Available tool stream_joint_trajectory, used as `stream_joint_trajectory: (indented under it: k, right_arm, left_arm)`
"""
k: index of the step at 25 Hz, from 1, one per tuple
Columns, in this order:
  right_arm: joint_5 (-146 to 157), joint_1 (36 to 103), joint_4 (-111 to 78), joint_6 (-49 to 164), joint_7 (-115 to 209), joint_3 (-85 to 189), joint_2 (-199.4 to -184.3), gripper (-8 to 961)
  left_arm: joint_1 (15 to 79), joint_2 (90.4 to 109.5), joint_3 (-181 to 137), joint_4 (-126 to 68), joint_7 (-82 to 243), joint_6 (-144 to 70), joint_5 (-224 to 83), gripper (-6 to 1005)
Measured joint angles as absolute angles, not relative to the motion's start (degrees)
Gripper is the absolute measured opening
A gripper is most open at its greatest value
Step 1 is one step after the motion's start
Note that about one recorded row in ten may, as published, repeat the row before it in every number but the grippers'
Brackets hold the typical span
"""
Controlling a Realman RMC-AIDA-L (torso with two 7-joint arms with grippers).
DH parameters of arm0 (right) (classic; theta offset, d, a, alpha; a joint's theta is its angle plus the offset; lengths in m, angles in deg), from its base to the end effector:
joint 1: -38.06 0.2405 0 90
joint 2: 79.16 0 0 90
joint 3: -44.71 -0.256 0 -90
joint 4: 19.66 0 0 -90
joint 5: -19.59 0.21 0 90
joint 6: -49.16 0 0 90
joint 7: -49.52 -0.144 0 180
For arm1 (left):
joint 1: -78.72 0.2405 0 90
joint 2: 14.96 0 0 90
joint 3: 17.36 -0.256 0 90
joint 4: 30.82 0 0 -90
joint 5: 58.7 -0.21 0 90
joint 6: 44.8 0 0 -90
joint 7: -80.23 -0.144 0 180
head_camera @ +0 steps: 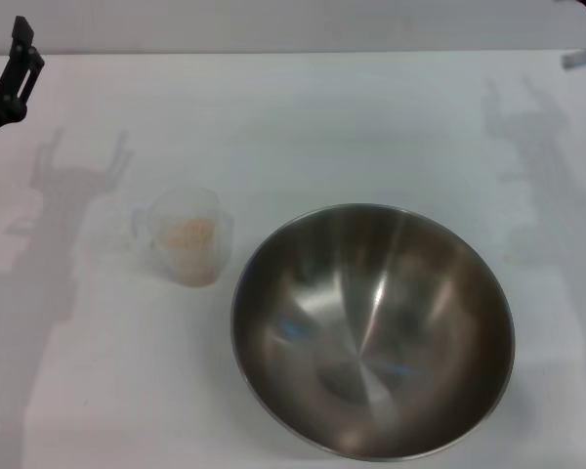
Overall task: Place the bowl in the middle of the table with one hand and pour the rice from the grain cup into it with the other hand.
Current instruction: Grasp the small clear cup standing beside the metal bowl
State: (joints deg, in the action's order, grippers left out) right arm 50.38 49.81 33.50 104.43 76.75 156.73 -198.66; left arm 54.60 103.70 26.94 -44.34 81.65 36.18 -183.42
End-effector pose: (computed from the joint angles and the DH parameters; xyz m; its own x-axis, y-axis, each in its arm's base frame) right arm 0.2116 0.3462 0.0210 0.8116 0.3938 -0.4315 -0.4605 -0.0232 -0.8873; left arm -0.2928 0.3246 0.0064 0.6817 -0.3185 0.6586 0.6570 -0.1295 -0.7427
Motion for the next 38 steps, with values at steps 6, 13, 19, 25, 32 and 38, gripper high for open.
stream_joint_trajectory:
  k: [6,13,19,25,32,38]
  right_arm:
    - [50.2,53.68,16.83,117.08,48.88,156.89,-197.26,462]
    - [50.29,56.0,0.47,126.46,39.65,155.57,-197.47,665]
    - [50.55,57.99,-5.56,126.05,38.24,153.94,-197.71,777]
    - [50.6,61.81,-9.07,122.83,38.01,153.43,-197.96,779]
    - [50.62,63.99,-9.2,120.83,38.48,152.9,-197.46,777]
    - [50.63,64.49,-9.29,120.76,38.58,152.51,-197.45,777]
  left_arm:
    - [55.75,103.7,26.9,-44.79,82.27,36.38,-183.59,862]
    - [60.13,103.72,22.99,-45.89,85.15,40.12,-183.92,862]
    - [64.82,103.68,15.79,-45.6,88.32,43.01,-183.94,863]
    - [69.03,103.86,10.18,-46.28,87.83,43.59,-183.95,863]
    - [70.05,103.7,4.38,-45.66,87.69,41.55,-183.94,863]
    - [69.03,103.96,3.71,-45.59,87.58,36.0,-183.94,862]
